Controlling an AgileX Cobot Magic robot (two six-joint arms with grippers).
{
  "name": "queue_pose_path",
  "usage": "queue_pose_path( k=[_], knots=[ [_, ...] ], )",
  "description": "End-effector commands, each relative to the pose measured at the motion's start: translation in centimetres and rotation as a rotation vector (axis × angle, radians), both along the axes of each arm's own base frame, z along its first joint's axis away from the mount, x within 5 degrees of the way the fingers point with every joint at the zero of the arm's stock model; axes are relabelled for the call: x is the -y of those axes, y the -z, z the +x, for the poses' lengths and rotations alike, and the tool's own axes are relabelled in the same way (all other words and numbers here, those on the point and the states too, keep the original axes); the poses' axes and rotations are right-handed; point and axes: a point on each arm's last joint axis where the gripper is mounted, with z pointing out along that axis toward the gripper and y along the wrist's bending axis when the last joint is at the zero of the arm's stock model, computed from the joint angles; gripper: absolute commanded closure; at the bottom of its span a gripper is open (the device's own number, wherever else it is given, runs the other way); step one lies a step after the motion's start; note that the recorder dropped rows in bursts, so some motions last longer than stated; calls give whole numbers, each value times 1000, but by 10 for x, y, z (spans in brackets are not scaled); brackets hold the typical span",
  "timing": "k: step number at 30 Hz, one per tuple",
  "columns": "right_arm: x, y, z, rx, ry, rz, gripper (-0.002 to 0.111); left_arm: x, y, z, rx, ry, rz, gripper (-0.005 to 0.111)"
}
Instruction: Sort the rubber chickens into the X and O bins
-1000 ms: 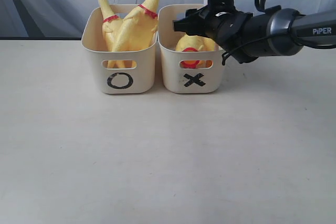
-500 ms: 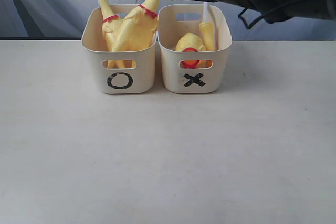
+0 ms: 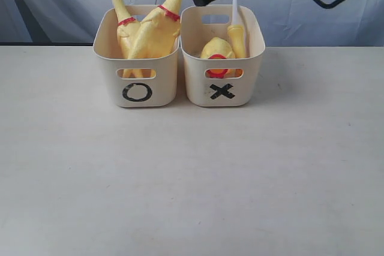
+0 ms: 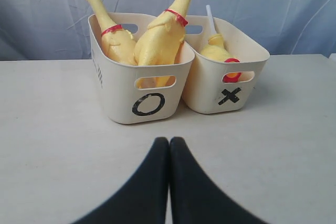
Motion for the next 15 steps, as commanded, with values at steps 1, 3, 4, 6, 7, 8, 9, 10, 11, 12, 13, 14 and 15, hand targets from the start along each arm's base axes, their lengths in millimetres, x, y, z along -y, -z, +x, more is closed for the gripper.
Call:
queue_pose_path(
  k=[1, 3, 4, 6, 7, 8, 9, 10, 11, 12, 13, 14, 15],
  knots=[
    [7, -1, -12, -64, -40, -102, 108, 0, 1, -1, 3, -3, -6, 107],
    [12, -3, -17, -91, -27, -141, 108, 0, 1, -1, 3, -3, -6, 107],
    [15, -4, -19, -103, -13, -163, 108, 0, 1, -1, 3, -3, -6, 107],
    [22, -7, -25, -131, 12, -201, 108, 0, 1, -1, 3, -3, -6, 107],
    [25, -8, -28, -148, 25, -223, 108, 0, 1, -1, 3, -3, -6, 107],
    [28, -8, -31, -168, 36, -244, 108, 0, 1, -1, 3, -3, -6, 107],
    [31, -9, -34, -185, 45, -257, 108, 0, 1, -1, 3, -3, -6, 107],
    [33, -10, -37, -208, 50, -272, 108, 0, 1, -1, 3, -3, -6, 107],
    [36, -10, -40, -231, 55, -282, 108, 0, 1, -1, 3, -3, -6, 107],
    [37, -10, -43, -253, 55, -287, 108, 0, 1, -1, 3, -3, -6, 107],
    [38, -11, -46, -276, 58, -288, 108, 0, 1, -1, 3, -3, -6, 107],
    [40, -11, -49, -302, 63, -290, 108, 0, 1, -1, 3, -3, -6, 107],
    [41, -12, -52, -322, 69, -287, 108, 0, 1, -1, 3, -3, -6, 107]
  ],
)
